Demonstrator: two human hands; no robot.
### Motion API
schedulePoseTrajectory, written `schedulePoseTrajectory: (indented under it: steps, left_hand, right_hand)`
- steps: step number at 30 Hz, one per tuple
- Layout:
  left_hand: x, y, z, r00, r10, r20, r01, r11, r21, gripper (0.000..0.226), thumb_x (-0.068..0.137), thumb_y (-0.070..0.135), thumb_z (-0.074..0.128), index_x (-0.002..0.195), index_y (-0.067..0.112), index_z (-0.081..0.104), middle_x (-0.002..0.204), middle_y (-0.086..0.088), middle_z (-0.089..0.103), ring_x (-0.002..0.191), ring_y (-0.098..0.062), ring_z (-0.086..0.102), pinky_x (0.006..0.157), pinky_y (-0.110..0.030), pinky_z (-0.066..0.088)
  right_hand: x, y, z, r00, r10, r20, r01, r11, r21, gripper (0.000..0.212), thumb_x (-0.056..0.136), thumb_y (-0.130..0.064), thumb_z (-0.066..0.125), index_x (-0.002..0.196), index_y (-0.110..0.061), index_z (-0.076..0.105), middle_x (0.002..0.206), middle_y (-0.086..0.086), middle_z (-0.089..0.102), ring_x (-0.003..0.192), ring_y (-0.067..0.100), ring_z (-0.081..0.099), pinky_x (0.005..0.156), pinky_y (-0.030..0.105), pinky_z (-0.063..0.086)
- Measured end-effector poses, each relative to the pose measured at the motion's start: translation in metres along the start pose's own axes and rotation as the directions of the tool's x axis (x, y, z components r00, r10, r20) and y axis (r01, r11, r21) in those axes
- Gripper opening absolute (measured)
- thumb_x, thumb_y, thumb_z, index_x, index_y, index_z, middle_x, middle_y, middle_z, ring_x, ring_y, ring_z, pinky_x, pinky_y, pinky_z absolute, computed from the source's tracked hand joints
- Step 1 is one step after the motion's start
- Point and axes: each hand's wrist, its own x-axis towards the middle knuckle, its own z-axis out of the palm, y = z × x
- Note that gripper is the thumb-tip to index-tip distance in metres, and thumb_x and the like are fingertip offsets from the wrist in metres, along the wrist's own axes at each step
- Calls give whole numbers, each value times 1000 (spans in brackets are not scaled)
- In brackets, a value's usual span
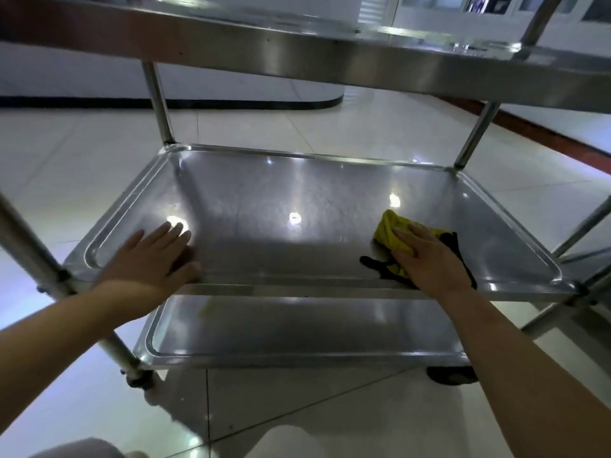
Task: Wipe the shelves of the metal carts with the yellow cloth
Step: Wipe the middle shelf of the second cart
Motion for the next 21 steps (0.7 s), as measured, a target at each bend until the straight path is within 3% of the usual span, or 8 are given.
schedulePoseTrajectory:
  steps: [3, 7, 9, 17, 21]
  left_hand:
    - [-13, -4, 2, 994, 58, 93, -62, 998, 32, 121, 42, 86, -35, 142, 20, -19, 145, 12, -23, 132, 4, -20, 113, -24, -10]
    - [-12, 0, 3, 993, 86, 78, -84, 996, -24, 122, 47, 92, -18, 147, 22, -11, 146, 14, -16, 131, 6, -12, 113, -22, -5]
    - [-14, 2, 6, 996, 76, 55, -77, 997, 15, 115, 55, 82, -12, 150, 18, -6, 150, 11, -13, 130, 5, -12, 114, -22, -3]
    - [-12, -3, 15, 995, 91, -30, -91, 996, 5, 110, 59, 74, -14, 152, 16, -1, 153, 7, -13, 134, 1, -15, 114, -26, -7]
    - [-9, -7, 21, 993, 111, -49, -108, 993, 56, 113, 56, 70, -19, 152, 14, 2, 160, 1, 0, 146, -10, -3, 116, -29, -3]
  right_hand:
    - [0, 2, -3, 1000, -20, 12, 20, 1000, -1, 45, 98, -33, 50, 142, -34, 43, 155, -5, 29, 142, 17, 27, 112, 31, 23]
    - [1, 2, -4, 1000, -1, 16, 1, 1000, 12, 46, 97, -33, 51, 142, -34, 44, 156, -5, 29, 142, 17, 27, 112, 30, 23]
    - [1, 3, -4, 1000, 2, 30, -2, 1000, -8, 47, 96, -35, 51, 142, -35, 43, 156, -5, 29, 142, 17, 27, 112, 32, 25]
    - [-2, -30, 16, 990, 48, 136, -42, 998, -44, 53, 97, -40, 43, 148, -34, 32, 159, -6, 18, 146, 16, 18, 117, 37, 21]
    - [-15, -97, 45, 982, 21, 187, -3, 995, -96, 52, 100, -39, 41, 149, -36, 27, 160, -11, 9, 147, 10, 7, 117, 28, 11]
